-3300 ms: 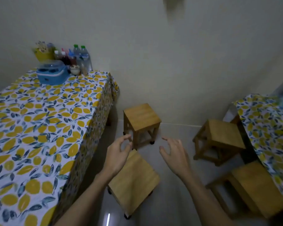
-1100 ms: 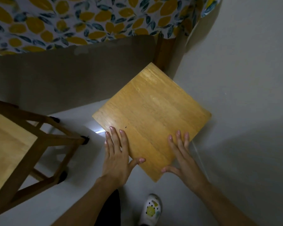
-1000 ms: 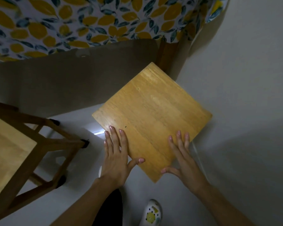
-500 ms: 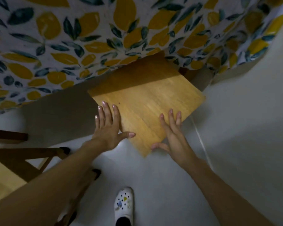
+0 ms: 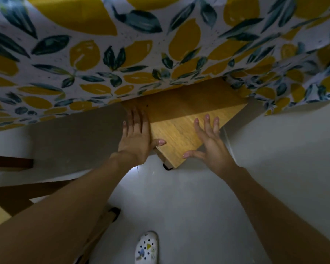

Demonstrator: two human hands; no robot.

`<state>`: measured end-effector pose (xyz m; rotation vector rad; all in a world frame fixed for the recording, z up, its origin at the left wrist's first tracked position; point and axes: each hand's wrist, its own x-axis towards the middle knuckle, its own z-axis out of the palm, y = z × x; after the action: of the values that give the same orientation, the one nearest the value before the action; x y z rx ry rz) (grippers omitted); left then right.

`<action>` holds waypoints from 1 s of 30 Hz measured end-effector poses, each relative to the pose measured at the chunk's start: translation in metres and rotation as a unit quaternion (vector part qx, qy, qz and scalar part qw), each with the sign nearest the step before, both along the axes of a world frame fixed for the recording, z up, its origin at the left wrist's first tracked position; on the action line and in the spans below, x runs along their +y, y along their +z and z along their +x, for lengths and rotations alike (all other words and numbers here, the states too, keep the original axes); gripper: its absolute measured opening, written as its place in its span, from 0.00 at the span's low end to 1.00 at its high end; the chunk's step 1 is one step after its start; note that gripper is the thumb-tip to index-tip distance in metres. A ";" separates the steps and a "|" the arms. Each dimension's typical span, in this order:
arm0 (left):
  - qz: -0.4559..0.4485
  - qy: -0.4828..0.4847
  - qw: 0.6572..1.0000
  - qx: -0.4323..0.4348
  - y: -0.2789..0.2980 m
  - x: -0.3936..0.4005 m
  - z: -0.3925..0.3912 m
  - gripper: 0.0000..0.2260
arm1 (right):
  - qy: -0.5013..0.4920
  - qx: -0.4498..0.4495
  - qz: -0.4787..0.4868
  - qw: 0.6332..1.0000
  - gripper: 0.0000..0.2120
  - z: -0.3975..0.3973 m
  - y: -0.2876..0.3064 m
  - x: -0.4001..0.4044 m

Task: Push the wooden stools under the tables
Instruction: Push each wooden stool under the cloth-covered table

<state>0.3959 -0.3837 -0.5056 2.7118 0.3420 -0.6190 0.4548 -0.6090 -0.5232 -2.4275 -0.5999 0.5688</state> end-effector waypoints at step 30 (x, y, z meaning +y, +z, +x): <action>0.048 0.406 0.911 -0.046 0.025 0.068 -0.544 0.31 | 0.351 -0.128 -0.039 0.927 0.43 -0.411 0.020 0.154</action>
<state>-0.1485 -0.3159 -0.4804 2.3414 1.3950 -0.2228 0.0440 -0.4547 -0.5033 -2.3324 -1.6167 0.5537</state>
